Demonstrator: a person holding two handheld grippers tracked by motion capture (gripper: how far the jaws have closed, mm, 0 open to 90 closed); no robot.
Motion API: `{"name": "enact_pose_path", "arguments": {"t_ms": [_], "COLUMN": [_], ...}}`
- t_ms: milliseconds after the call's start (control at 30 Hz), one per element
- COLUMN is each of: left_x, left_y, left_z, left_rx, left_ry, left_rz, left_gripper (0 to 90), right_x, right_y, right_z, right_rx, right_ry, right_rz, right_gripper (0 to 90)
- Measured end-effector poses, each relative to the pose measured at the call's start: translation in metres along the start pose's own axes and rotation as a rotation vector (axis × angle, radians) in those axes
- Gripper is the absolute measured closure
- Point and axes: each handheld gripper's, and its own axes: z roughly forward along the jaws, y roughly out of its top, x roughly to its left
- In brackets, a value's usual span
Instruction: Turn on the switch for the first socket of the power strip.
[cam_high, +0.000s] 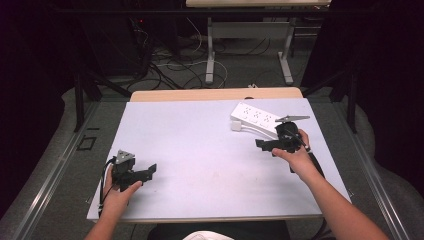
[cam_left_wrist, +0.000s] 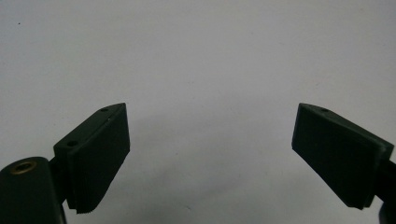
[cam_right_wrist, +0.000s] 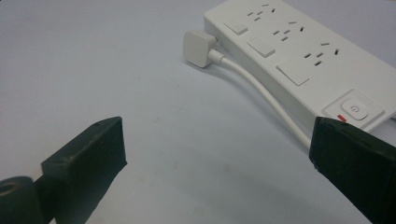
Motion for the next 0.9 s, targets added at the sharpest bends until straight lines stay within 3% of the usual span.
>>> {"name": "enact_pose_path", "arguments": {"t_ms": [233, 400, 767, 900], "left_x": [0.0, 0.0, 0.0, 0.001], "left_y": [0.0, 0.0, 0.0, 0.0], "left_z": [0.0, -0.001, 0.0, -0.001], "left_rx": [0.0, 0.001, -0.004, -0.001], "left_ry": [0.001, -0.004, 0.0, -0.003], "left_rz": [0.002, 0.0, 0.006, 0.006], "left_gripper": [11.3, 11.3, 11.3, 11.4], "right_x": [0.009, 0.014, 0.033, 0.042], "right_y": [-0.006, -0.011, -0.025, -0.029], "right_z": [0.005, 0.011, 0.023, 0.025], "right_rx": [-0.012, -0.003, -0.023, -0.034], "right_ry": [0.011, 0.023, 0.041, 0.043], "right_rz": [-0.014, 0.001, -0.025, -0.055], "right_gripper": [3.6, 3.9, 4.6, 4.7]}}
